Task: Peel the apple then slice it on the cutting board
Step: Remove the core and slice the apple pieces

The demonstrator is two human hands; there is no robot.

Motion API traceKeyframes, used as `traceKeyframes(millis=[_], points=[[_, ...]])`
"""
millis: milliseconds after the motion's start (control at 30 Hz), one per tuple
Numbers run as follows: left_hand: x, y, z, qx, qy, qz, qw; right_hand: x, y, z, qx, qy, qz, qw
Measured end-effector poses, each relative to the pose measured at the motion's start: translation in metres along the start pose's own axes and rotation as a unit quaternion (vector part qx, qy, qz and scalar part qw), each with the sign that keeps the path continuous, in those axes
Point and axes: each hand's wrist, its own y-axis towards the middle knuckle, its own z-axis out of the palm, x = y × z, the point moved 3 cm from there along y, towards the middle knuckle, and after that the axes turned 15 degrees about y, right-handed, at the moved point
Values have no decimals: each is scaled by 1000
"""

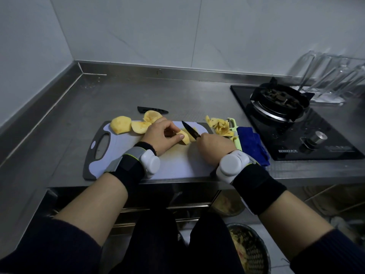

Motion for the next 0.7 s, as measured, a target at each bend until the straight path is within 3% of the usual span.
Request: traceKeyframes(millis=[200, 700], points=[[-3, -1, -3, 0, -24, -24, 999, 3, -13, -7, -54, -8, -41, 998], [-3, -2, -2, -2, -43, -33, 999, 15, -26, -6, -66, -37, -37, 996]])
